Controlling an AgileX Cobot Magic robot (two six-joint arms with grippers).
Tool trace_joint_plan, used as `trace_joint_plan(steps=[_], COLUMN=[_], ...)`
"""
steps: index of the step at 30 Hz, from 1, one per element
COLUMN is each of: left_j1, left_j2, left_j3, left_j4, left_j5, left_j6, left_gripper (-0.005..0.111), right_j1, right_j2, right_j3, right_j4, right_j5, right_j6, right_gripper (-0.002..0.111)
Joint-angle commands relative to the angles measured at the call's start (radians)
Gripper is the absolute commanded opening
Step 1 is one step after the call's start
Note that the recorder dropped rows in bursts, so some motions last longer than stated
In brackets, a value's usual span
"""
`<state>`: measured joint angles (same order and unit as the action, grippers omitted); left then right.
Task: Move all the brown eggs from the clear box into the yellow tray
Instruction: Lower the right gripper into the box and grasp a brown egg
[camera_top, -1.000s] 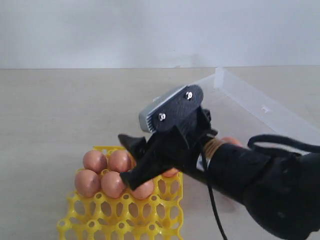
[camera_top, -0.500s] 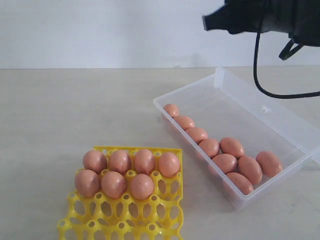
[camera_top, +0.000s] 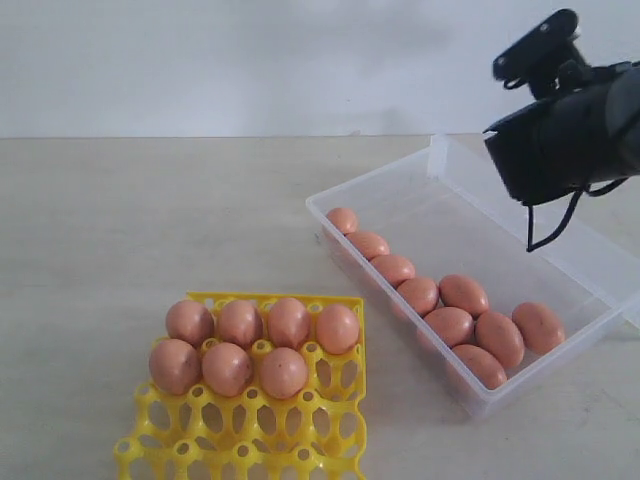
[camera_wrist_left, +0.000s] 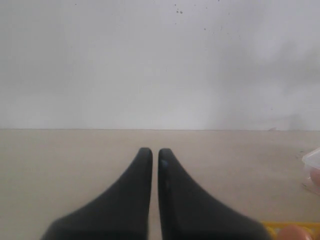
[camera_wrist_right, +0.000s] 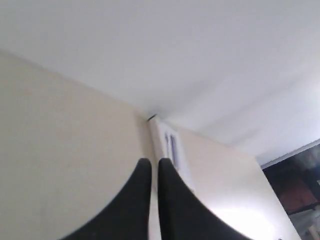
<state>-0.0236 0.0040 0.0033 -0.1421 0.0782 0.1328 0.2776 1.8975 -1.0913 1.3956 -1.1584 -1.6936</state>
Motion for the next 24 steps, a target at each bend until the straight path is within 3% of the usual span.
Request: trace_joint_plan(steps=[1,4,5,7,8,11,12,15,17,20,24], left_j1=[0.001,0.001,0.001,0.001,0.001,0.001,0.001,0.001,0.001,0.001,0.001], left_j2=[-0.004,-0.004,-0.004,-0.004,-0.004,-0.004,-0.004,-0.004,-0.004,-0.004,-0.004], left_j3=[-0.003,-0.003,-0.003,-0.003,-0.003,-0.003,-0.003,-0.003,-0.003,-0.003,-0.003], left_j4=[-0.003,-0.003,-0.003,-0.003,-0.003,-0.003,-0.003,-0.003,-0.003,-0.003,-0.003], left_j5=[-0.007,-0.007,-0.007,-0.007,-0.007,-0.007,-0.007,-0.007,-0.006,-0.002,-0.002], left_j6=[-0.007,-0.007,-0.007,-0.007,-0.007,-0.007,-0.007,-0.007,-0.007,-0.007,-0.007], left_gripper=[0.004,0.004,0.004,0.004,0.004,0.004,0.004,0.004,0.004,0.004,0.004], right_j1=[-0.084,-0.131,-0.146,-0.203,-0.23,-0.288,-0.269,-0.168,-0.131,-0.083,-0.076], right_j2=[-0.044,-0.108,-0.144,-0.22,-0.245,-0.307,-0.325,-0.321,-0.307,-0.27,-0.2], right_j3=[-0.003,-0.003,-0.003,-0.007,-0.007,-0.031,-0.037,-0.02,-0.018,-0.018,-0.018], right_j4=[-0.286,-0.374,-0.38,-0.462,-0.611,-1.509,-1.943,-2.479,-2.446,-2.073,-1.559], right_j5=[-0.063,-0.063,0.022,0.377,0.554,0.97,1.158,1.492,1.568,1.599,1.8], right_j6=[0.41,0.789,0.91,1.151,1.289,1.798,1.977,2.06,1.946,1.602,1.233], right_gripper=[0.0,0.0,0.0,0.0,0.0,0.0,0.0,0.0,0.0,0.0,0.0])
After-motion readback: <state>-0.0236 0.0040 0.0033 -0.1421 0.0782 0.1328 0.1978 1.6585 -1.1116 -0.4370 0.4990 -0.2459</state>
